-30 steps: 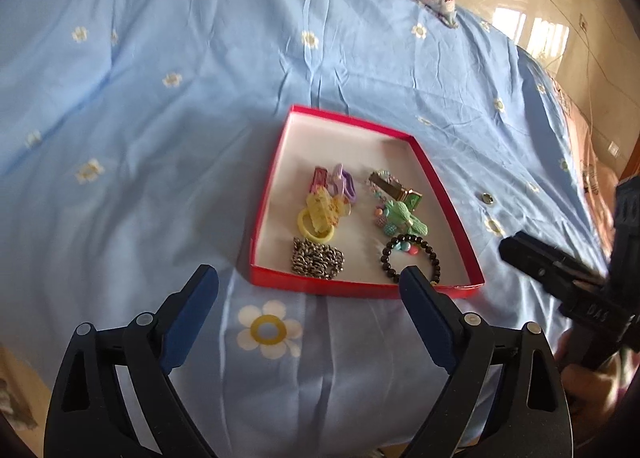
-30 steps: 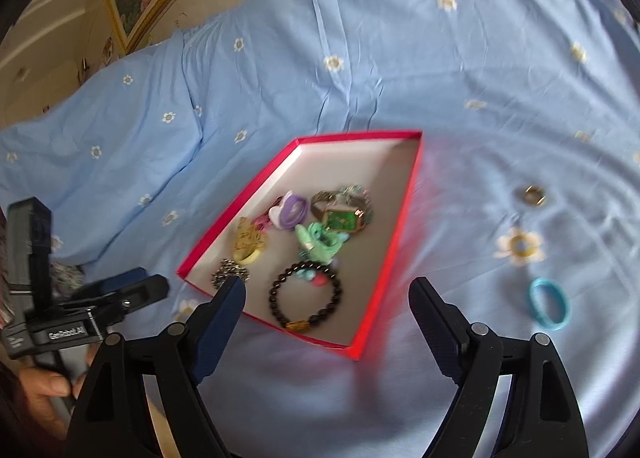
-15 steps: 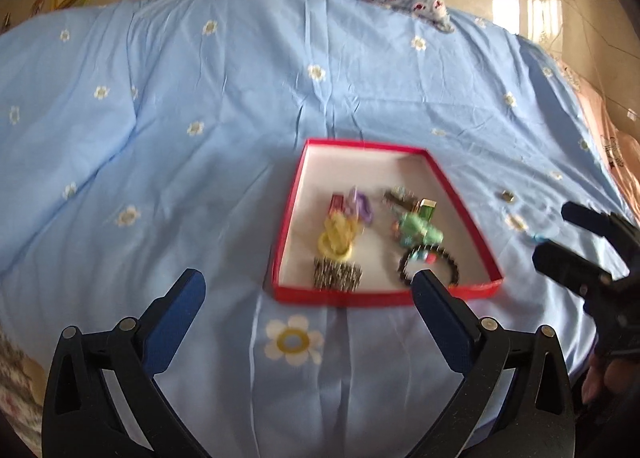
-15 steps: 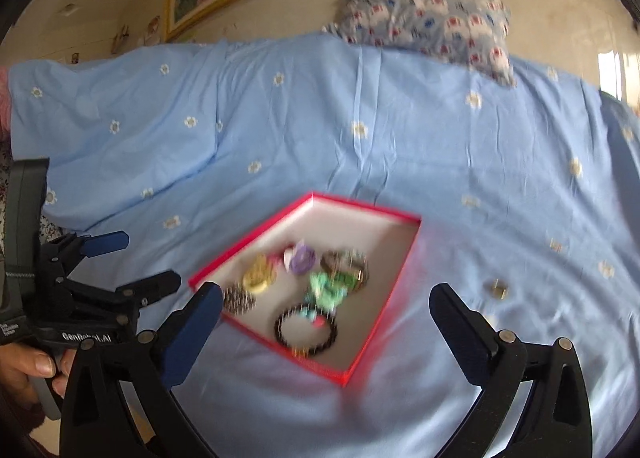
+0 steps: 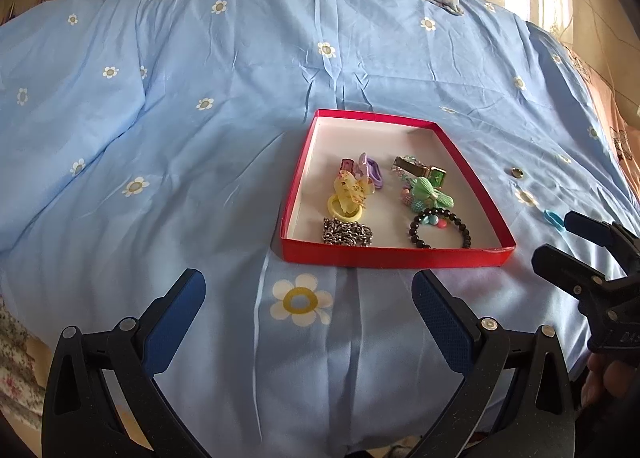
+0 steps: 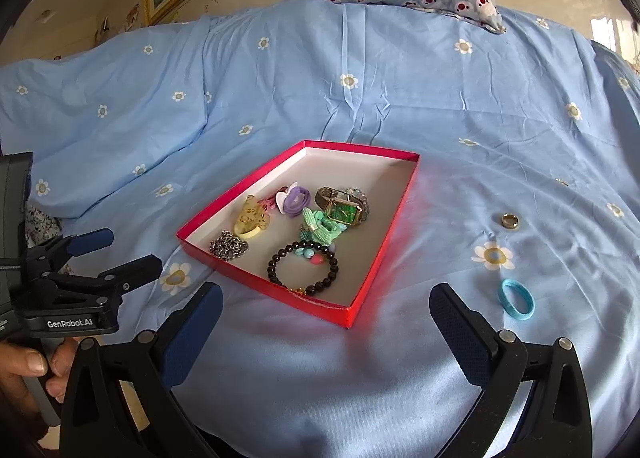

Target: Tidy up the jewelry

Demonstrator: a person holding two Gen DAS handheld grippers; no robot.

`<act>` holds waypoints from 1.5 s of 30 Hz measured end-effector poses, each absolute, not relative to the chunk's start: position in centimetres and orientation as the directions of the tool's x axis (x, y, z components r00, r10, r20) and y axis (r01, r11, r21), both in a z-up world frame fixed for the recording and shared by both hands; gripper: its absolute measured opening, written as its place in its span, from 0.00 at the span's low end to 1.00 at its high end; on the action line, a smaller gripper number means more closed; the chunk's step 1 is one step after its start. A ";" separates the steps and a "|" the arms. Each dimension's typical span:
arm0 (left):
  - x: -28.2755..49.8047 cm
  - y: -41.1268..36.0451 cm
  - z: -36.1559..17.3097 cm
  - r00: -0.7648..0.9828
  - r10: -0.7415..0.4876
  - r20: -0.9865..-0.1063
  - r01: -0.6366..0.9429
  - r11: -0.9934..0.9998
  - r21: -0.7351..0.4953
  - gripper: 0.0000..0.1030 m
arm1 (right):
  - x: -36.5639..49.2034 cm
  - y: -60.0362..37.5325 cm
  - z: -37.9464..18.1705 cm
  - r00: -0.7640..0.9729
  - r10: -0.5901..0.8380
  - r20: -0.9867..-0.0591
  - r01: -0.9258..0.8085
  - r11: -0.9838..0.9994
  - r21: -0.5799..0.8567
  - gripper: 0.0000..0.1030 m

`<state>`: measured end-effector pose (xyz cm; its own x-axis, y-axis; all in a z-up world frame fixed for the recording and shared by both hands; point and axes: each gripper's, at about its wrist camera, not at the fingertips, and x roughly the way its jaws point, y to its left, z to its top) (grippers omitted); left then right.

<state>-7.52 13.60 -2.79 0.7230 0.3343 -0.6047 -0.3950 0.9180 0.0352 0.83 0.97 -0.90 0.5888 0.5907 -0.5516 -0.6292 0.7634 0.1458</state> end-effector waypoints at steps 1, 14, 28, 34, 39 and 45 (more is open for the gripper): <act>-7.6 13.4 -2.8 0.722 0.337 -0.605 -0.394 0.918 0.042 1.00 | 0.8 0.9 -0.9 0.588 0.590 -0.553 -0.627 0.765 0.150 1.00; -8.2 12.5 -2.0 0.721 0.351 -0.597 -0.390 0.918 0.069 1.00 | 0.6 0.3 -1.0 0.579 0.595 -0.557 -0.612 0.769 0.185 1.00; -8.3 12.7 -1.9 0.721 0.346 -0.600 -0.388 0.920 0.065 1.00 | 0.5 0.4 -1.1 0.577 0.595 -0.559 -0.613 0.768 0.184 1.00; -8.3 12.8 -1.9 0.721 0.345 -0.601 -0.387 0.920 0.064 1.00 | 0.3 0.5 -1.2 0.577 0.595 -0.560 -0.614 0.767 0.183 1.00; -8.3 12.8 -2.0 0.719 0.345 -0.603 -0.387 0.920 0.065 1.00 | 0.2 0.6 -1.2 0.575 0.598 -0.559 -0.616 0.766 0.185 1.00; -8.3 12.8 -2.0 0.721 0.346 -0.600 -0.387 0.920 0.065 1.00 | 0.2 0.7 -1.2 0.575 0.597 -0.559 -0.616 0.766 0.184 1.00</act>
